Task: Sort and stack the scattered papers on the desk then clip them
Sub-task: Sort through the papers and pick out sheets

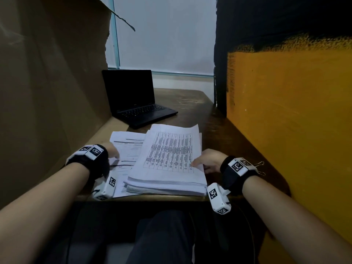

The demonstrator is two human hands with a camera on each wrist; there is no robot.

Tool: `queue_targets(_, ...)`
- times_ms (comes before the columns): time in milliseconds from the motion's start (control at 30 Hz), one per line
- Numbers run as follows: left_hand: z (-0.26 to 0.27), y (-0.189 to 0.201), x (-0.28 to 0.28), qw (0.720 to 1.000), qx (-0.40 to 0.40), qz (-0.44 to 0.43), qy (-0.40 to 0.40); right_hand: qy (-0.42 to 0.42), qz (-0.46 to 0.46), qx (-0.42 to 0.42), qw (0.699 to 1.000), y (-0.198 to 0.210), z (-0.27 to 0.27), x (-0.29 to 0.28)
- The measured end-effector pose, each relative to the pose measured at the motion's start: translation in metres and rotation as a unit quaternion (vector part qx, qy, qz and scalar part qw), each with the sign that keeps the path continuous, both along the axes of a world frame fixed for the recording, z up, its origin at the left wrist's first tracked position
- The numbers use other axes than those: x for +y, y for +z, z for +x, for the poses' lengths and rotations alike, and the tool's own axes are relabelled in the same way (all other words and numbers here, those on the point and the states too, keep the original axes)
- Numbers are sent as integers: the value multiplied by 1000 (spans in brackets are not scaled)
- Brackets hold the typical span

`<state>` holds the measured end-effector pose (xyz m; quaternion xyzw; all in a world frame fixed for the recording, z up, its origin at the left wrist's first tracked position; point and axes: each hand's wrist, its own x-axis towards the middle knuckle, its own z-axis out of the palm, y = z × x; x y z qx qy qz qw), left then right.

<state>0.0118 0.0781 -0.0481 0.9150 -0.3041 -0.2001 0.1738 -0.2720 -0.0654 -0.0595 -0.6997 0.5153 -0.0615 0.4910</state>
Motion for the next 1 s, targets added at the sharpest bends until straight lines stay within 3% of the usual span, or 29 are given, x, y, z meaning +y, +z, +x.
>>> queue_targets(133, 8, 1, 9, 989, 79, -116, 36, 73, -28, 125, 989, 10, 6, 8)
queue_targets(233, 8, 32, 8, 988, -53, -148, 1, 117, -48, 205, 971, 15, 6, 8)
queue_targets(300, 5, 62, 9, 968, -163, -188, -18, 132, -51, 233, 962, 17, 5, 9)
queue_targets(400, -2, 111, 10, 906, -286, -312, -22, 139, -61, 244, 958, 20, 3, 12)
queue_targets(500, -15, 163, 10, 858, -319, -402, -19, 143, -57, 246, 957, 20, 2, 13)
queue_targets(600, -14, 172, -10, 892, -226, -391, -26, 143, -59, 260, 953, 19, 3, 15)
queue_targets(767, -31, 103, -51, 955, -99, -266, -85, 145, -53, 261, 953, 16, 1, 15)
queue_targets(1000, -51, 29, -65, 985, -29, -82, -150, 126, -37, 196, 972, 16, -13, 17)
